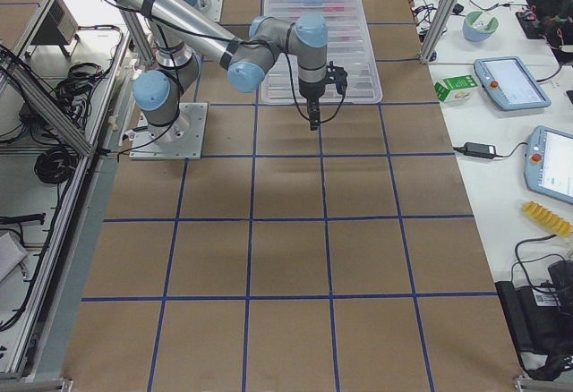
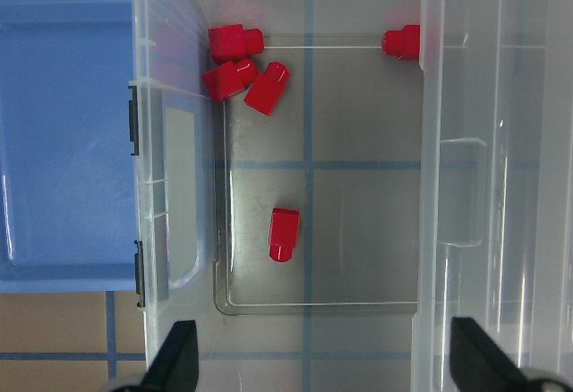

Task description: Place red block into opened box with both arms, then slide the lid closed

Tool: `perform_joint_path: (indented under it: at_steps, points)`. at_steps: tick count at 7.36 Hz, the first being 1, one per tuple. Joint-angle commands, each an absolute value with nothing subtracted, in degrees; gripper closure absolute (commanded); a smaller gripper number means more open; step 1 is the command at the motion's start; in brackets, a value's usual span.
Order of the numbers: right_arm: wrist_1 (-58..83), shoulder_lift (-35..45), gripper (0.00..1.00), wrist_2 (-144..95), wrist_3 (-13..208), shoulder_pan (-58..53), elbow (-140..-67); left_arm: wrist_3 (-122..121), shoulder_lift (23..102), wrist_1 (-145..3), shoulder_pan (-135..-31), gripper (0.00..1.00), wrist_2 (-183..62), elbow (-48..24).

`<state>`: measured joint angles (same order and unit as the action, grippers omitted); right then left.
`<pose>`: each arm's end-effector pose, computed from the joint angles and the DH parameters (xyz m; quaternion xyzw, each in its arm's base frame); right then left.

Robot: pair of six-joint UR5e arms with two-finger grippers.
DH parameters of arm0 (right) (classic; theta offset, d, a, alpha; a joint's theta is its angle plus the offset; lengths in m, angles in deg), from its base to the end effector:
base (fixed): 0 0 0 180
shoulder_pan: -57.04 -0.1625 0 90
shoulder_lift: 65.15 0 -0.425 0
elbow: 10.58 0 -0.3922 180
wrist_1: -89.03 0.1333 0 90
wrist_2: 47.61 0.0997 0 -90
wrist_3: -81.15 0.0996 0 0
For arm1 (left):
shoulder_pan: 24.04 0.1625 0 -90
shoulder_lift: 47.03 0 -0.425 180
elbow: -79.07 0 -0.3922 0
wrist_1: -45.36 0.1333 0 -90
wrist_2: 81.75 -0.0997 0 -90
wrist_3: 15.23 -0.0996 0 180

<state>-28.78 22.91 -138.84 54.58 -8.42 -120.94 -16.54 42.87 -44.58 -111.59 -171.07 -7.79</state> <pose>-0.0826 -0.4966 0.3489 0.0172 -0.9986 0.0387 0.0304 -0.1132 -0.5014 0.5160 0.0098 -0.9995 0.0290 0.0050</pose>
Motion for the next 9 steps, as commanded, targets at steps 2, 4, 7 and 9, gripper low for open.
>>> perform_joint_path:
  at_steps: [2,4,7,9]
  points:
    - [-28.0,23.1,0.0,-134.6,63.4,-11.4,-121.8,-16.5,43.1,-45.3,-111.4,0.0,-172.9,-7.0]
    - [-28.0,23.0,0.0,-134.5,67.4,-15.7,-121.8,-16.5,43.1,-47.3,-111.5,0.0,-173.0,-6.7]
    - [-28.5,22.7,0.0,-134.4,75.3,-21.7,-121.9,-16.5,42.9,-47.3,-111.3,0.0,-173.0,-6.7]
    - [-28.7,22.7,0.0,-134.4,77.9,-26.8,-121.8,-16.5,42.8,-47.5,-111.3,0.0,-173.2,-6.7]
